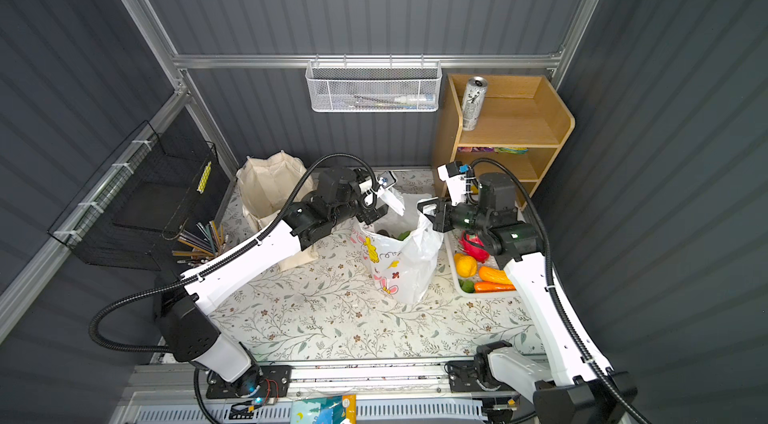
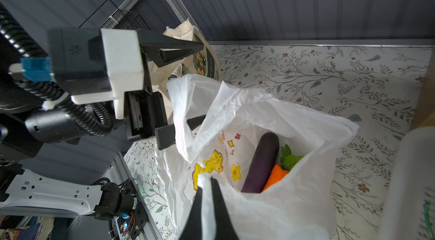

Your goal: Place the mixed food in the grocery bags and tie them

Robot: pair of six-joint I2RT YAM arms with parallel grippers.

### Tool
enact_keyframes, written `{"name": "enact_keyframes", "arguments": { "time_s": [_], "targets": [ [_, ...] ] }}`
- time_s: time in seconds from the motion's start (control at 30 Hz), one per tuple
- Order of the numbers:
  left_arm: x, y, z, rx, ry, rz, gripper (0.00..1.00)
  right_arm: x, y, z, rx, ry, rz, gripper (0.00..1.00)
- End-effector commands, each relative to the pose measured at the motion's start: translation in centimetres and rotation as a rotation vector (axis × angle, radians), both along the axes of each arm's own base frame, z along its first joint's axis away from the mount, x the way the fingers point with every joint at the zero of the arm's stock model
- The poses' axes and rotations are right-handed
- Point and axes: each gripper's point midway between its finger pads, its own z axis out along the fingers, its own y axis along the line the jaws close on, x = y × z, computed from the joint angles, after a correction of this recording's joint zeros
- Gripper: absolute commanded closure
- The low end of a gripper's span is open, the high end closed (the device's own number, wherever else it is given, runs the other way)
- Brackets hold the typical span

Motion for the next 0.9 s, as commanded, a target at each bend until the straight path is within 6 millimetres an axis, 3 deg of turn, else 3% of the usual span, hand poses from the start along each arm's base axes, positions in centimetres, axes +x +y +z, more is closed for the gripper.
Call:
{"name": "enact_keyframes", "arguments": {
  "time_s": [0.0,0.07,0.13,0.17,0.27,0.5,0.53,0.6,0.67,0.77,0.87],
  "targets": [
    [-0.3,-2.4,3.3,-0.14,-0.049,-0.073,0.23,-0.1,0.2,0.1,0.023,-0.008,0.014,0.95],
    [-0.2,-3.1,3.9,-0.213,-0.026,-0.081,0.54,0.0,0.1,0.0,0.02,-0.008,0.006,0.94],
    [0.2,-2.8,4.8,-0.287,-0.016,-0.047,0.96,0.3,-0.1,0.1,0.018,-0.012,-0.005,0.94],
    [0.3,-2.5,5.2,-0.322,-0.015,-0.025,1.0,0.4,-0.2,0.3,0.019,-0.013,-0.011,0.94],
    [0.7,-0.6,6.6,-0.425,0.007,0.063,1.0,0.9,-0.9,1.6,0.025,-0.035,-0.036,0.93],
    [-0.1,3.8,9.0,-0.653,0.085,0.252,1.0,4.0,-0.9,2.3,0.024,0.012,-0.039,0.9],
    [-0.2,4.2,7.8,-0.657,0.111,0.276,1.0,4.2,-1.0,2.2,0.02,0.024,-0.043,0.87],
    [-0.5,5.0,7.3,-0.715,0.148,0.319,1.0,4.9,-1.6,1.8,-0.011,0.04,-0.088,0.58],
    [-0.7,5.1,6.5,-0.759,0.188,0.338,1.0,5.1,-2.6,2.3,-0.025,0.017,-0.158,0.47],
    [-0.8,4.7,4.7,-0.781,0.247,0.359,1.0,4.3,-3.7,4.4,-0.003,-0.043,-0.239,0.4],
    [-0.9,4.2,3.1,-0.798,0.293,0.366,1.0,2.8,-3.1,6.3,0.047,-0.069,-0.223,0.39]
  ]
}}
